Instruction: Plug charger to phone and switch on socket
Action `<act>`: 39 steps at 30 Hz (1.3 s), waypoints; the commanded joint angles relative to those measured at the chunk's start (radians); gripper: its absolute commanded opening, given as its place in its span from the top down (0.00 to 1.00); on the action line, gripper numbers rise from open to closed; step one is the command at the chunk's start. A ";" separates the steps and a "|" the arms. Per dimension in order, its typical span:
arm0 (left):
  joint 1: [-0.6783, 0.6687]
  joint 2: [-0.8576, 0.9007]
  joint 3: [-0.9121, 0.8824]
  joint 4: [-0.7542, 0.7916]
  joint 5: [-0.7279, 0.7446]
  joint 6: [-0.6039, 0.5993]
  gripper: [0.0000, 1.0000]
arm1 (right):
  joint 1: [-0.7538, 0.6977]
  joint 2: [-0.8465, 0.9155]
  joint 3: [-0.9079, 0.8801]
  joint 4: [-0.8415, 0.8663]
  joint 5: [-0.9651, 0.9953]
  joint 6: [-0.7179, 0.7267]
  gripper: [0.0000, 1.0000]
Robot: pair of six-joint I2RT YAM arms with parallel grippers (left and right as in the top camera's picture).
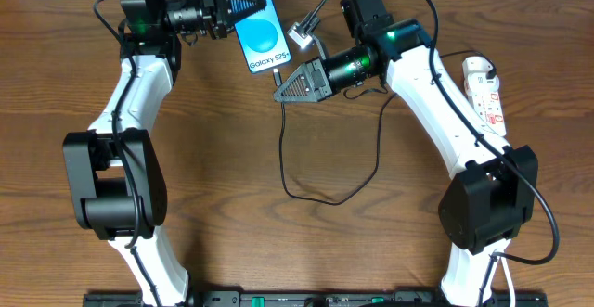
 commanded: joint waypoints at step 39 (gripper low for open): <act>-0.011 -0.019 0.015 0.010 0.008 0.018 0.93 | -0.001 -0.015 0.005 0.016 -0.006 0.020 0.99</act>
